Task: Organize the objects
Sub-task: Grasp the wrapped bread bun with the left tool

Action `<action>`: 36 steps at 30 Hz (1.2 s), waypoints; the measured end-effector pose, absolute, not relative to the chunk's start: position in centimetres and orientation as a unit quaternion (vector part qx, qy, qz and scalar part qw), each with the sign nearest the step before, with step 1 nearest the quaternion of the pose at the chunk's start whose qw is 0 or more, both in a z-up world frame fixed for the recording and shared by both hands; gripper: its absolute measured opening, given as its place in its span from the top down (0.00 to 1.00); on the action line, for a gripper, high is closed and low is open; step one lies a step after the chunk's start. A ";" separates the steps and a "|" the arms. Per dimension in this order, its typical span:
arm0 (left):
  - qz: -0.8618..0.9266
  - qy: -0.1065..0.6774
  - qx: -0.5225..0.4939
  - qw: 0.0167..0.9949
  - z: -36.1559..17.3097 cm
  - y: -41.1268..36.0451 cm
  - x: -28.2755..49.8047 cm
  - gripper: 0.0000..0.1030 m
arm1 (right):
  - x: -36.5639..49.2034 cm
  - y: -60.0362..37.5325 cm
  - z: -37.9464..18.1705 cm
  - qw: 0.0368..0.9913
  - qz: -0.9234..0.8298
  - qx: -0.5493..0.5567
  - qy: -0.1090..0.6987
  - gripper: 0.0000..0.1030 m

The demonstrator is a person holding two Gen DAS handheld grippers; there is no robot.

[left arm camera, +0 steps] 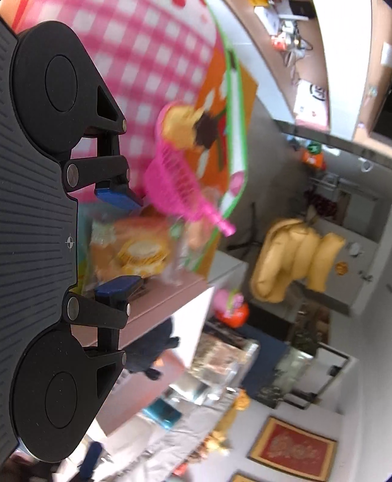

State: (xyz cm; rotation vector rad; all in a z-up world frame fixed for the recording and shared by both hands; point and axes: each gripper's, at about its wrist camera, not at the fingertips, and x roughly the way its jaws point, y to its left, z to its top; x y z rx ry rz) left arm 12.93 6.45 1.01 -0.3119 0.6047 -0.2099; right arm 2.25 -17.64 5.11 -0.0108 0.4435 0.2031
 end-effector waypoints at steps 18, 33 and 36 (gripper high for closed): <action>-0.065 0.327 -0.109 0.937 -0.2 4.5 9.8 0.43 | 2.4 -17.3 2.0 0.957 0.104 0.021 0.270 0.00; 0.004 0.322 -0.150 0.935 1.4 14.3 -0.6 0.44 | 0.6 -12.2 5.6 0.956 0.152 -0.055 0.243 0.00; 0.020 0.317 -0.193 0.928 1.0 16.5 -1.2 0.44 | 0.3 -8.7 7.3 0.948 0.209 -0.088 0.223 0.00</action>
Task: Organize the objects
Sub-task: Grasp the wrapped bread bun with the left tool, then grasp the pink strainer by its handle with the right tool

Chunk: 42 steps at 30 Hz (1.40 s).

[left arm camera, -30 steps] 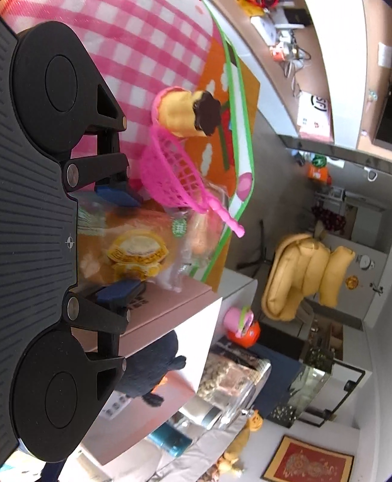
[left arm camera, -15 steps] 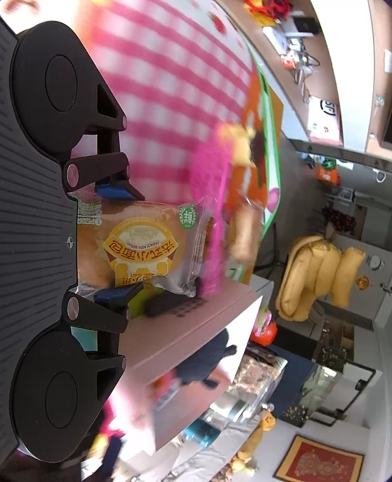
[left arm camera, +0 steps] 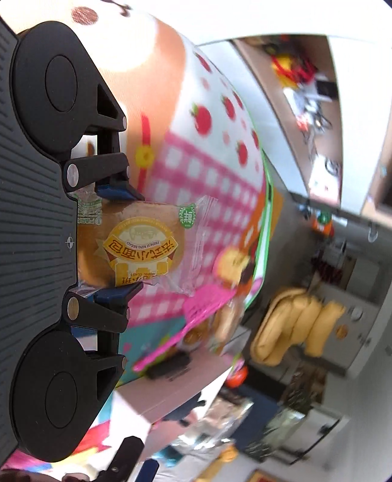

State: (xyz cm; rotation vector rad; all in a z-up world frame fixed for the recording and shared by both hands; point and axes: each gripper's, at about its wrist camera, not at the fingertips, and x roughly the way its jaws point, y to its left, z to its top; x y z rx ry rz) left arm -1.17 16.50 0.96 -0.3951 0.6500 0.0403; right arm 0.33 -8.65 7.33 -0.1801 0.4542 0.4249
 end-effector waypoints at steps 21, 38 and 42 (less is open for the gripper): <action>0.005 0.296 -0.221 0.929 0.4 18.3 -1.9 0.44 | 7.3 0.7 3.6 0.887 0.273 -0.142 0.345 0.12; 0.018 0.296 -0.210 0.932 0.4 18.6 -1.9 0.44 | 7.8 2.8 3.1 0.901 0.232 -0.227 0.289 0.46; 0.019 0.296 -0.209 0.932 0.4 18.5 -1.9 0.44 | 9.2 2.0 2.7 0.897 0.227 -0.179 0.334 0.49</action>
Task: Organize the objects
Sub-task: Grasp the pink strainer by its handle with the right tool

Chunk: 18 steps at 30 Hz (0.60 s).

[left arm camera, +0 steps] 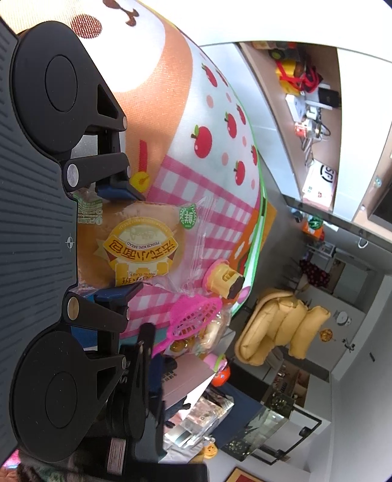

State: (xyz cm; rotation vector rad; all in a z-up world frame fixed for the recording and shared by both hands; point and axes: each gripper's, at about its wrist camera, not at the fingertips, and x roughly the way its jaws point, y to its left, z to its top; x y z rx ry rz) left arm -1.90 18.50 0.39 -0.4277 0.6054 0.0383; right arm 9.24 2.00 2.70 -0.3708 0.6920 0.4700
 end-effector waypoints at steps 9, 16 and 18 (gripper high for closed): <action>0.024 0.296 -0.204 0.933 0.3 18.2 -2.0 0.44 | 5.9 0.9 4.9 0.887 0.299 -0.167 0.309 0.37; 0.025 0.294 -0.202 0.934 0.3 18.0 -2.0 0.44 | 7.6 1.4 4.7 0.910 0.248 -0.148 0.298 0.10; 0.025 0.294 -0.199 0.935 0.4 17.9 -2.0 0.44 | 8.6 1.6 4.8 0.914 0.236 -0.129 0.304 0.07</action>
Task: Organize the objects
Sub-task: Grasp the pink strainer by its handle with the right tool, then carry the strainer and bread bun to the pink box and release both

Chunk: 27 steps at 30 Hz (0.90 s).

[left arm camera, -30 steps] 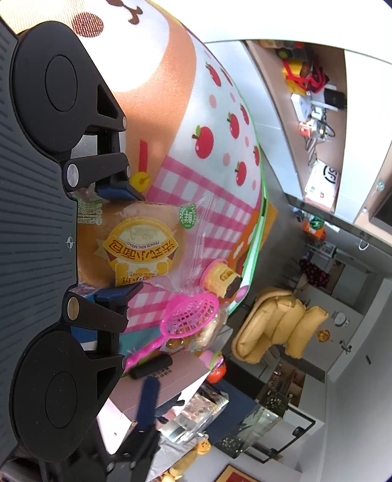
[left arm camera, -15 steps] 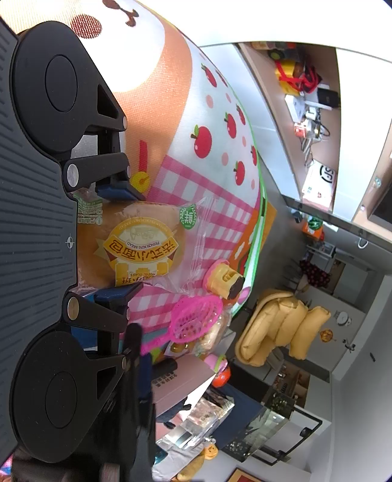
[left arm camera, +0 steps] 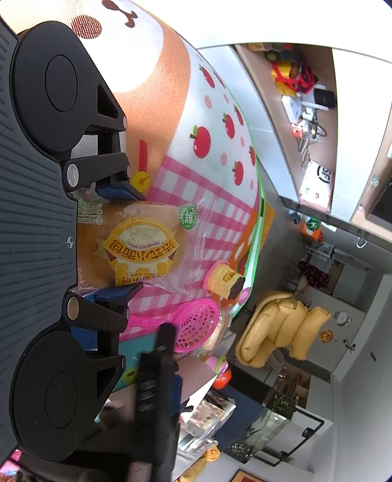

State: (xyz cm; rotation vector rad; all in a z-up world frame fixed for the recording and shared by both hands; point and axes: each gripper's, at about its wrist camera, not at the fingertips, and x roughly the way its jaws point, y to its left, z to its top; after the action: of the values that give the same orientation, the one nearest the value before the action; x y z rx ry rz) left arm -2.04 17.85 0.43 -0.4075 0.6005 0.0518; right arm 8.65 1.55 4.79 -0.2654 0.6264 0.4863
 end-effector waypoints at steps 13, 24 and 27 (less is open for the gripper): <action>0.021 0.289 -0.198 0.936 0.3 18.2 -2.2 0.44 | 12.3 5.8 2.8 0.911 0.196 -0.191 0.308 0.20; 0.041 0.299 -0.159 0.940 0.9 16.6 -2.5 0.44 | 1.3 -2.1 7.7 0.921 0.232 -0.188 0.252 0.20; 0.029 0.311 -0.148 0.938 1.1 15.5 -2.8 0.44 | -1.4 -4.9 7.9 0.926 0.217 -0.175 0.253 0.20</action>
State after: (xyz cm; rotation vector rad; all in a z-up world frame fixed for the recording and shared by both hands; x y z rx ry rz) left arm -2.82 15.45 1.13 -0.3026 0.6347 0.0602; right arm -1.36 -4.94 7.87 -0.3586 0.5198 0.4450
